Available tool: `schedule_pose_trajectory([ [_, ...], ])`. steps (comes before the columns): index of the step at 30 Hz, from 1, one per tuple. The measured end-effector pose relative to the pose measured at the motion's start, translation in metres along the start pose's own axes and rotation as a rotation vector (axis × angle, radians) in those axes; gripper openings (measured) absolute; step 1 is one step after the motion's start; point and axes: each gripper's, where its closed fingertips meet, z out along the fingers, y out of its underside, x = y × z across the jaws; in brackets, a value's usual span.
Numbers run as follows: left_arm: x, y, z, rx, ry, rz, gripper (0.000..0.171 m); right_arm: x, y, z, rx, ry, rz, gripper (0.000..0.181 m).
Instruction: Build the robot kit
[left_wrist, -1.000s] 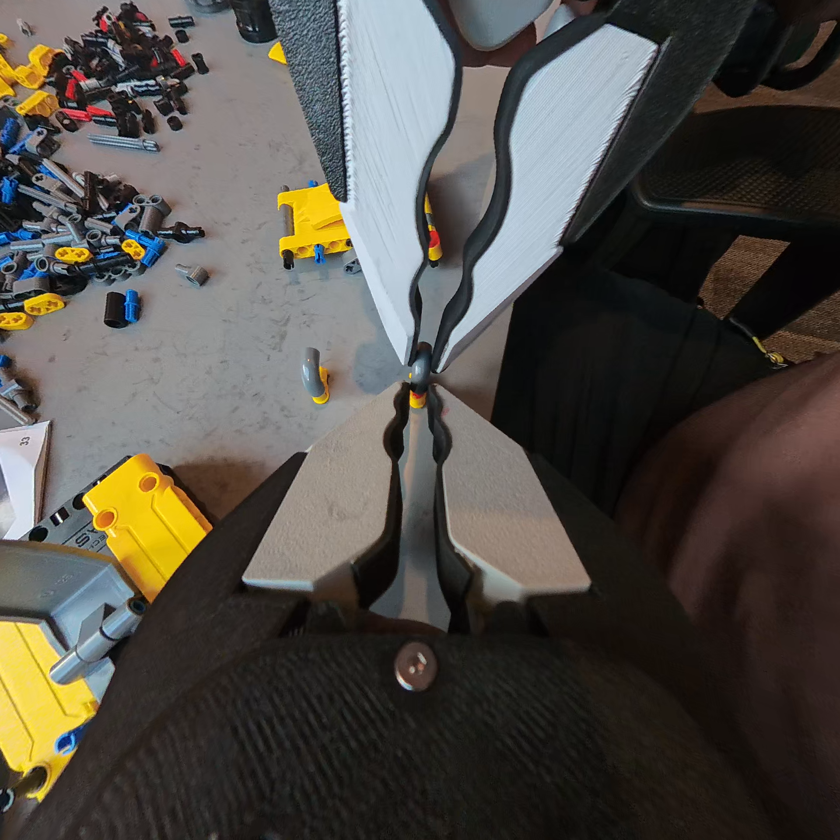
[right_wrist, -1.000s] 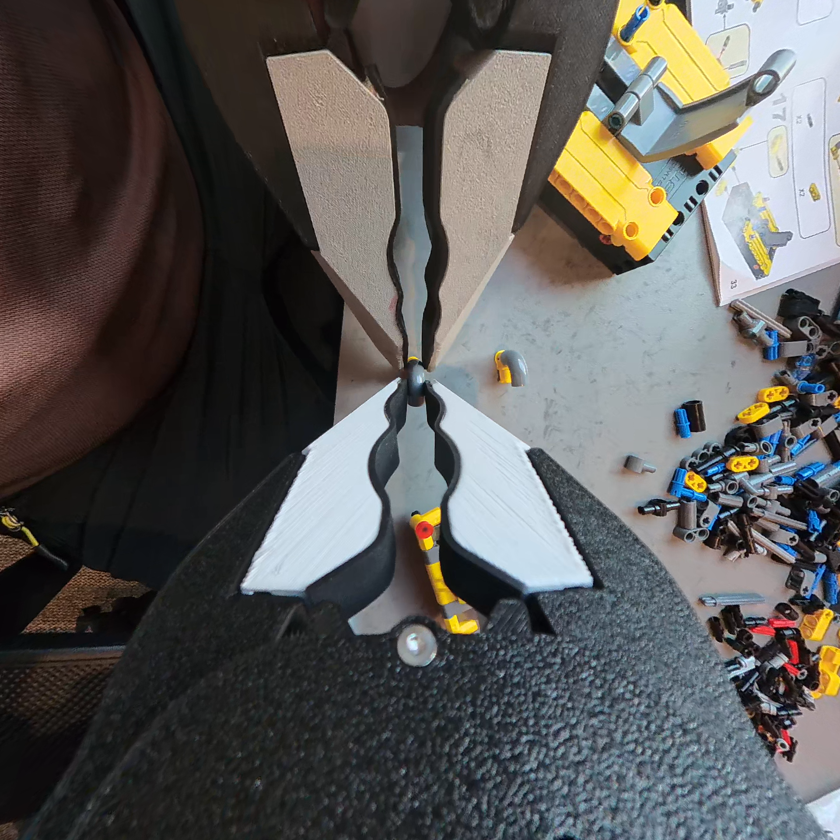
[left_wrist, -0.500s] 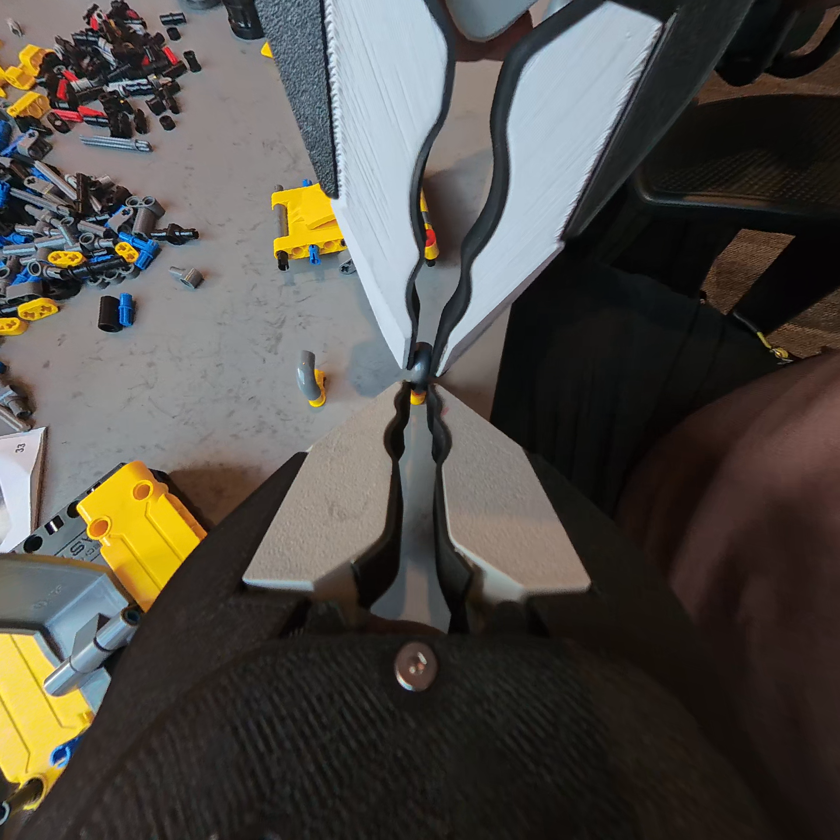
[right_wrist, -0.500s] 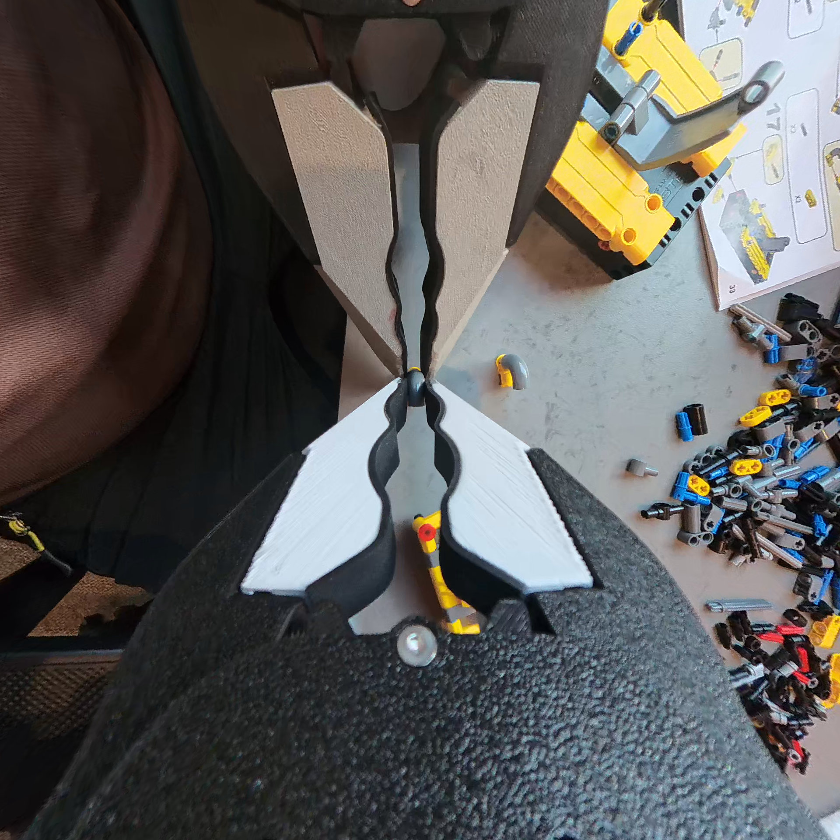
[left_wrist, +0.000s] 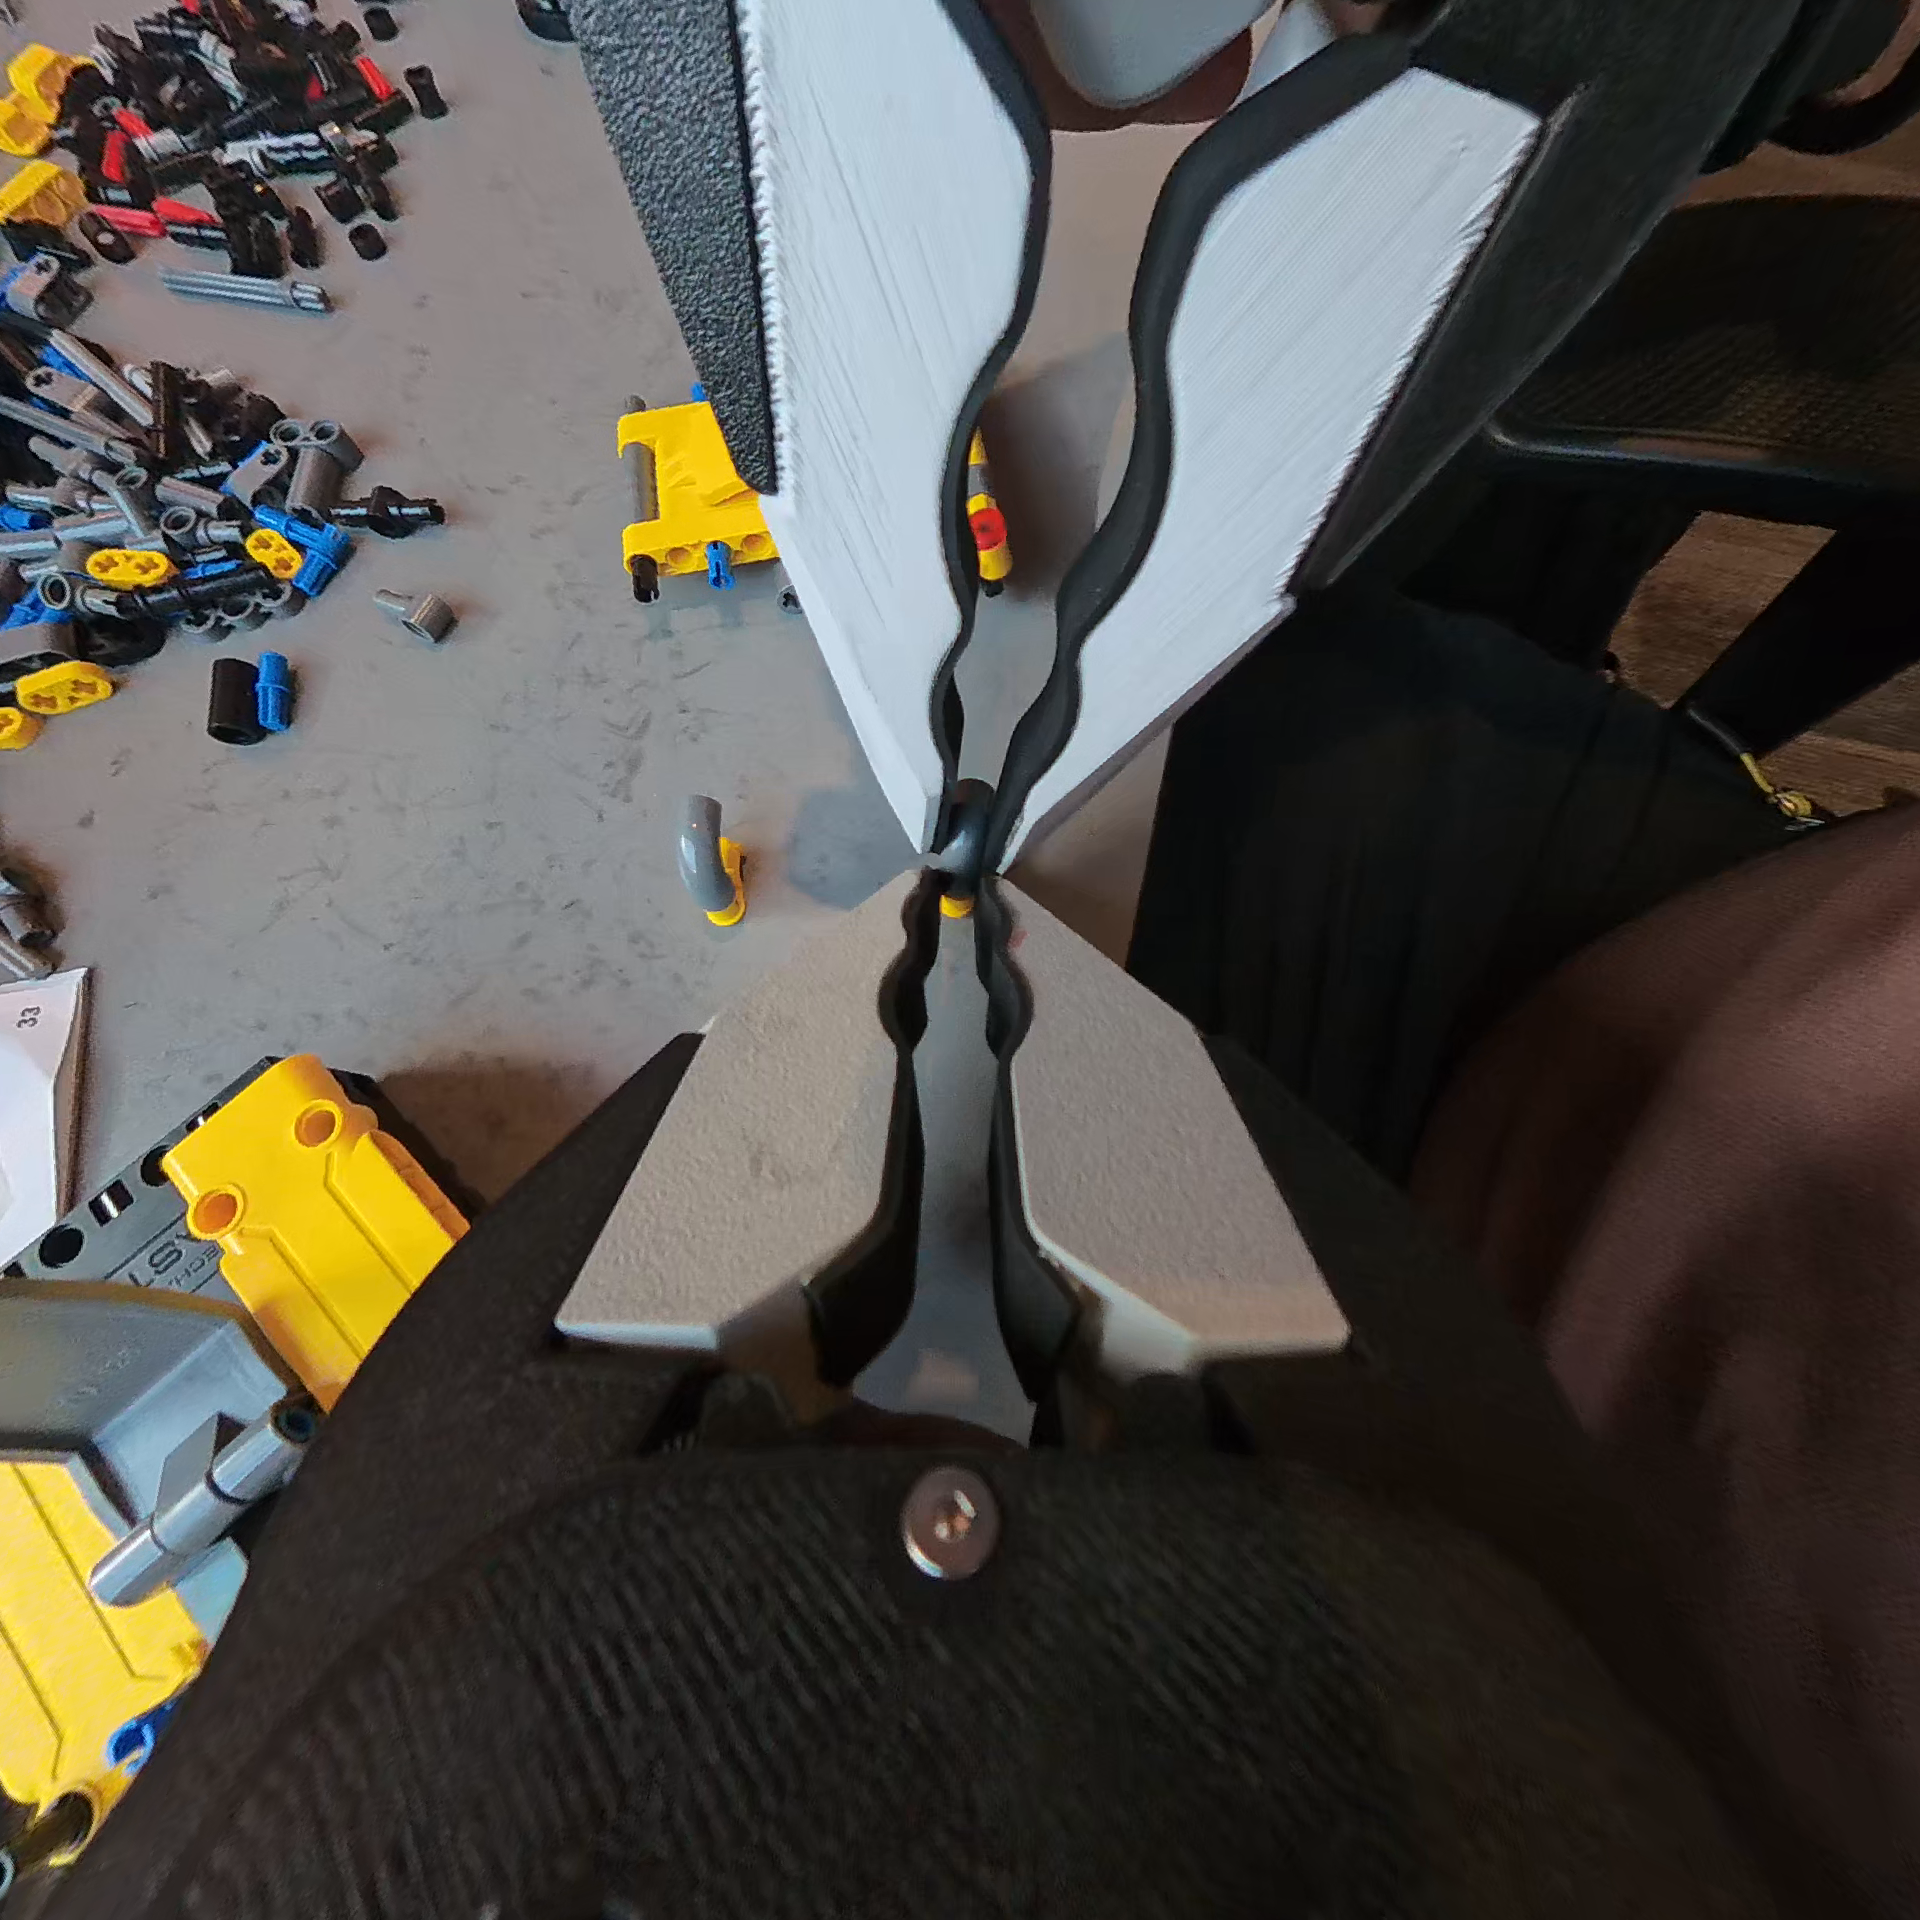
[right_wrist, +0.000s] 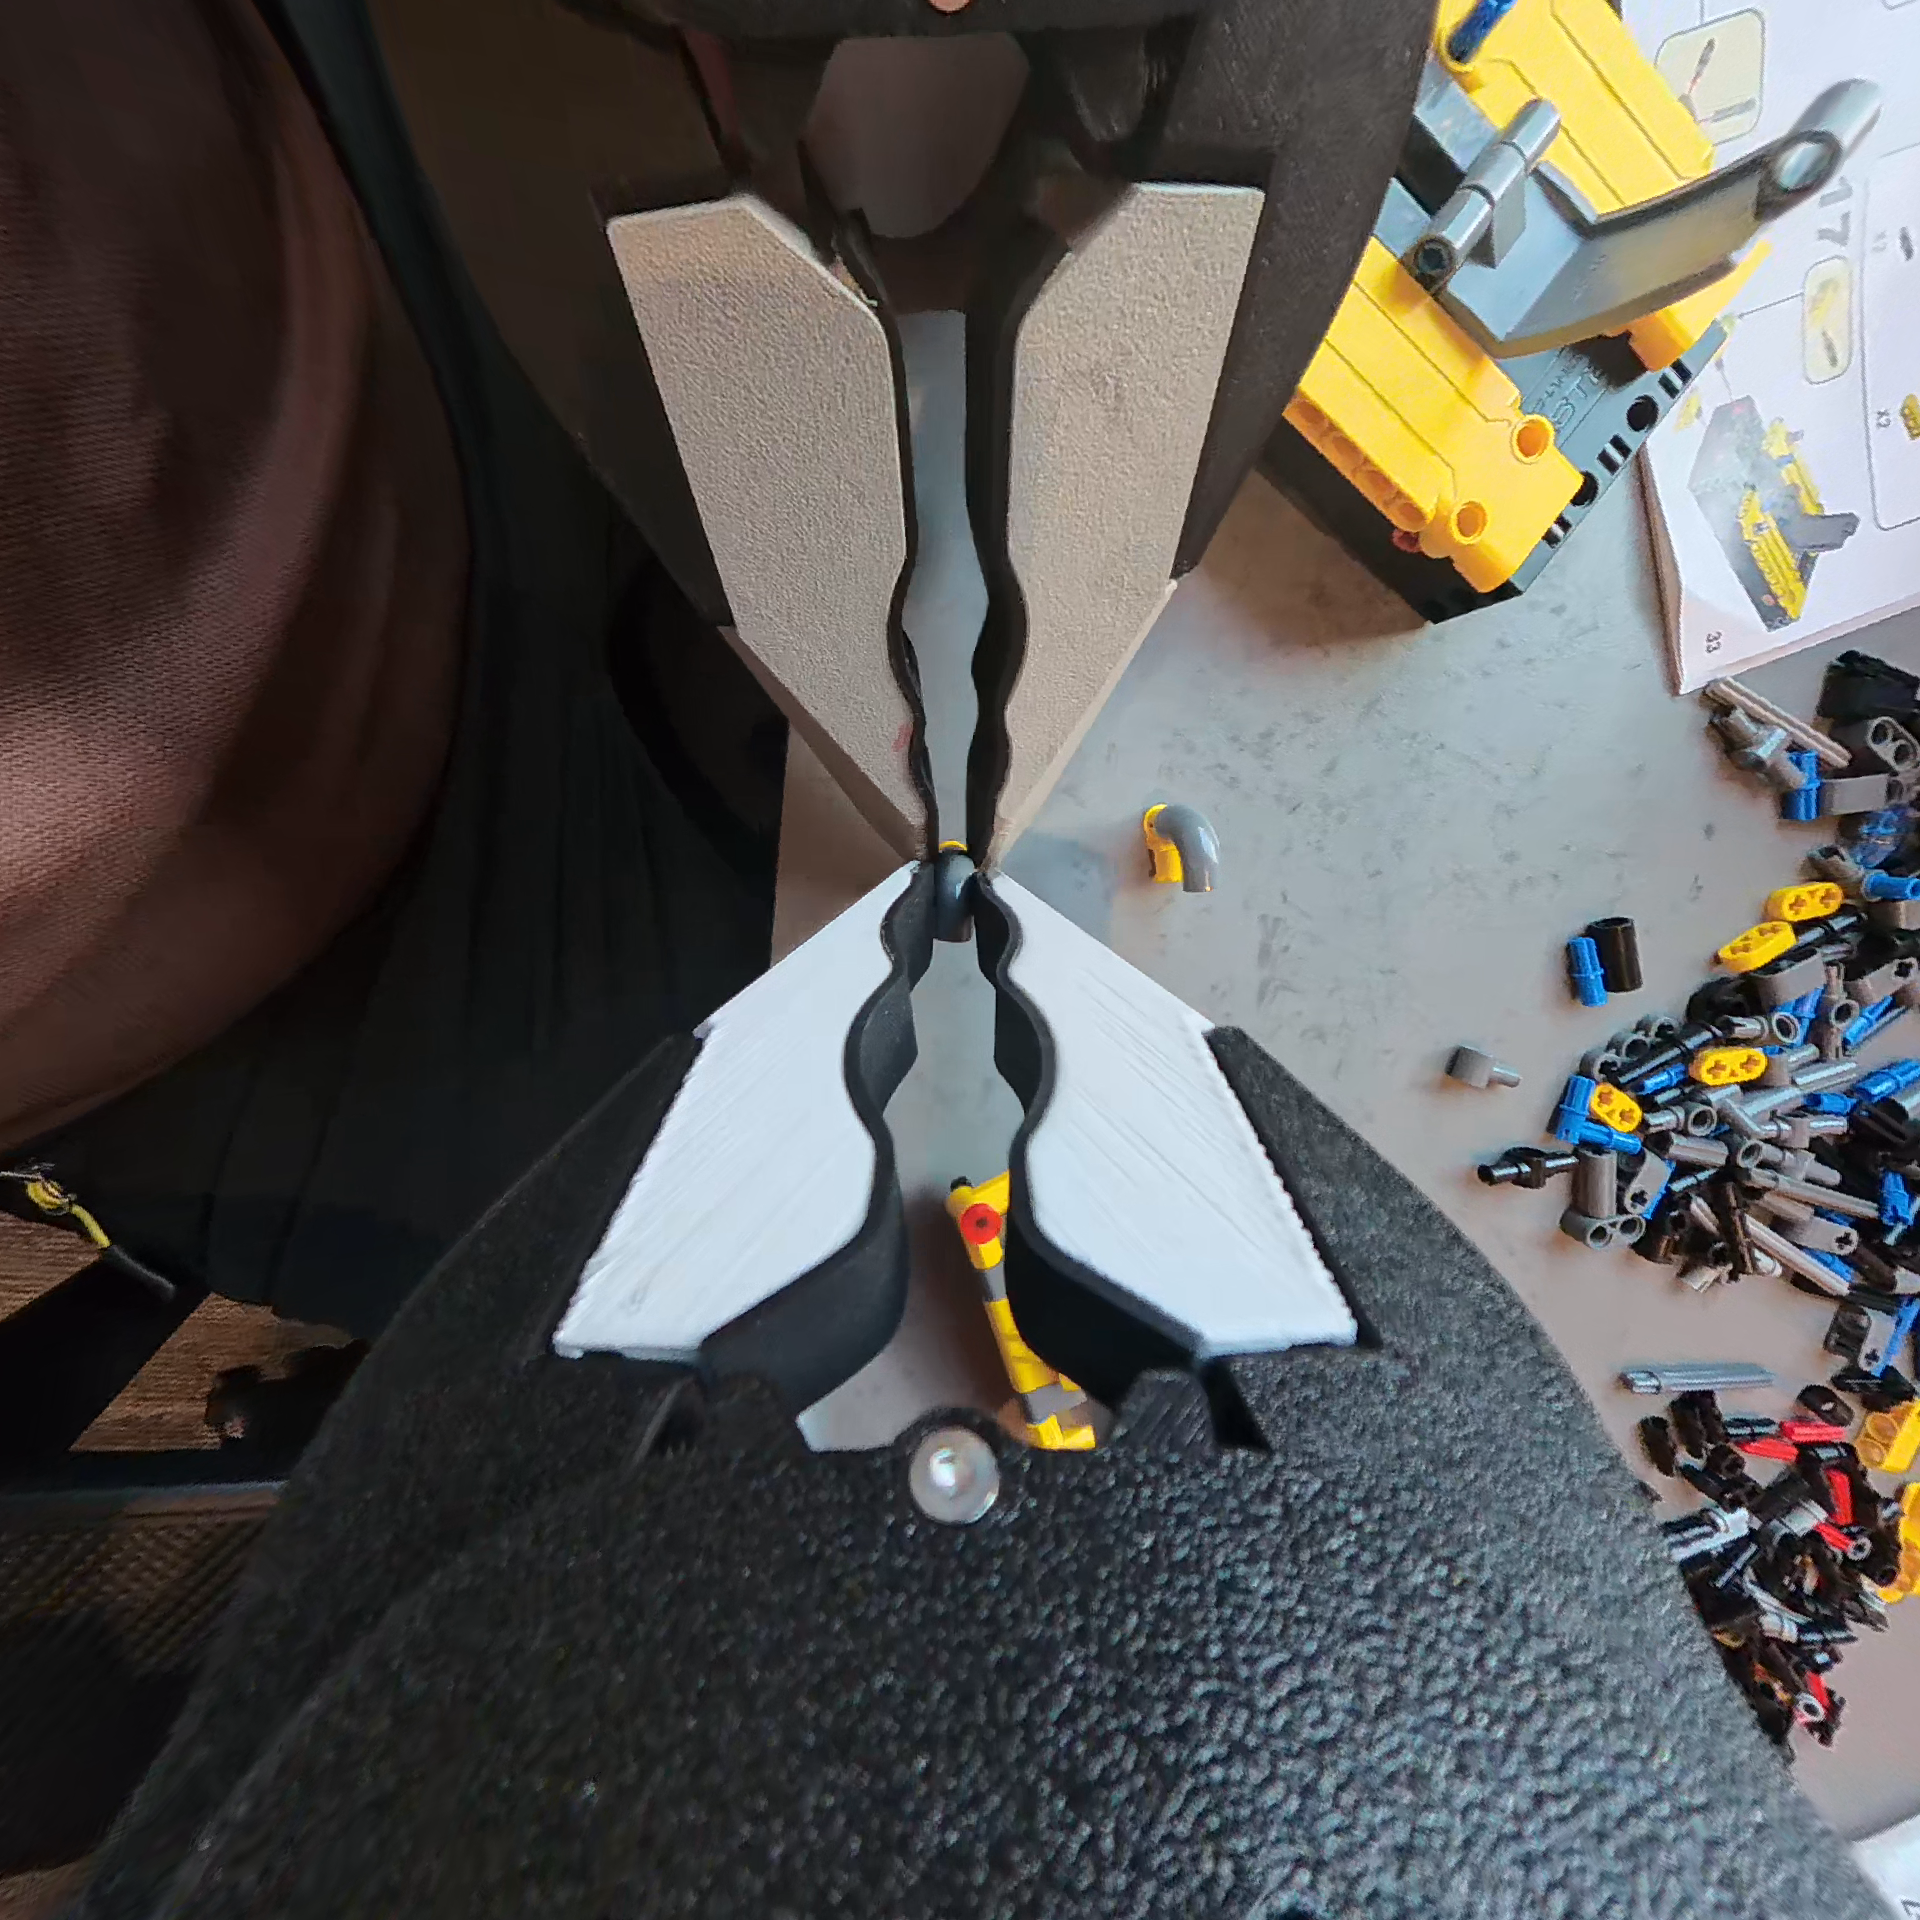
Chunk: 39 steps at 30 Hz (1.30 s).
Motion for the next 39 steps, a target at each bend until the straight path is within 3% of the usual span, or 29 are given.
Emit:
schedule_pose_trajectory([
  [9, 0.0, 0.001, 0.001, -0.004, -0.008, 0.012, 0.004, -0.001, 0.001, 0.002, 0.016, 0.027, 0.029, 0.007],
  [14, -0.007, 0.004, 0.0, -0.014, -0.048, -0.041, 0.0, 0.015, 0.005, -0.002, 0.115, 0.042, 0.235, 0.008],
  [16, -0.007, 0.002, -0.003, 0.016, -0.077, -0.036, 0.015, 0.017, 0.003, -0.012, 0.243, -0.012, 0.373, 0.008],
  [20, -0.001, 0.005, -0.006, 0.04, -0.116, 0.007, 0.015, 0.012, -0.005, -0.036, 0.529, -0.211, 0.627, 0.008],
  [27, 0.014, -0.013, -0.017, 0.19, -0.017, -0.138, 0.018, 0.002, -0.009, -0.053, 0.735, -0.368, 0.753, 0.008],
  [32, 0.017, -0.026, -0.025, 0.271, 0.076, -0.269, 0.018, 0.0, -0.013, -0.047, 0.729, -0.348, 0.718, 0.008],
  [34, 0.011, -0.024, -0.025, 0.253, 0.057, -0.28, 0.017, 0.005, -0.012, -0.041, 0.692, -0.264, 0.678, 0.008],
  [37, -0.007, -0.011, -0.025, 0.165, -0.059, -0.2, 0.017, 0.006, -0.004, -0.032, 0.522, -0.132, 0.555, 0.008],
  [39, -0.007, -0.007, -0.024, 0.124, -0.062, -0.159, 0.017, 0.003, 0.0, -0.026, 0.376, -0.083, 0.474, 0.007],
])
